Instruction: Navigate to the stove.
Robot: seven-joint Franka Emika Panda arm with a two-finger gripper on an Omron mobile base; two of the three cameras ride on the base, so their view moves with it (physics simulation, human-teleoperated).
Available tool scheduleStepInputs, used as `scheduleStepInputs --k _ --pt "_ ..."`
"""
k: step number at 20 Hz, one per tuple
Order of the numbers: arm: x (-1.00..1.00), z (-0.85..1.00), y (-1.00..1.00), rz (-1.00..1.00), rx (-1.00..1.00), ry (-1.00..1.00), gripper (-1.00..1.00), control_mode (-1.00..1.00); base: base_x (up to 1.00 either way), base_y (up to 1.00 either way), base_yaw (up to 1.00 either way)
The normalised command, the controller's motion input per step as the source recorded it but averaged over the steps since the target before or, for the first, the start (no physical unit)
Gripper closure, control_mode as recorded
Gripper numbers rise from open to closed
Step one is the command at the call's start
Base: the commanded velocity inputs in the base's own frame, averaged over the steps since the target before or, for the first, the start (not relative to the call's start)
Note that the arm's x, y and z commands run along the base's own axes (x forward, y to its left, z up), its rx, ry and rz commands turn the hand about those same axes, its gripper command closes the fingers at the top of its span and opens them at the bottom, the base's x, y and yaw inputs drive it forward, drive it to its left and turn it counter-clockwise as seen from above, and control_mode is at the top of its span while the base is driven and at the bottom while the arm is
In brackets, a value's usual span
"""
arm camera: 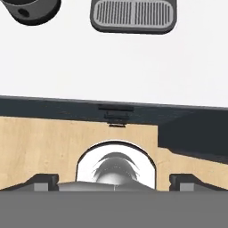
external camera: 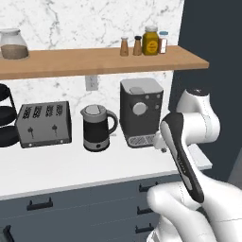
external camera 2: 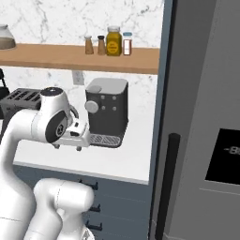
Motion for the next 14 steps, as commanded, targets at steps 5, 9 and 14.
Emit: scheduleStepInputs --k 5,9,14 --pt "0.0 0.0 0.0 0.0 0.0 0.0 -1.0 1.0 -0.77 0.12 0.05" --pt "0.0 0.0 0.0 0.0 0.0 0.0 -1.0 1.0 -0.65 0.47 0.09" --pt "0.0 0.0 0.0 0.0 0.0 0.0 -1.0 1.0 -0.29 0.9 0.08"
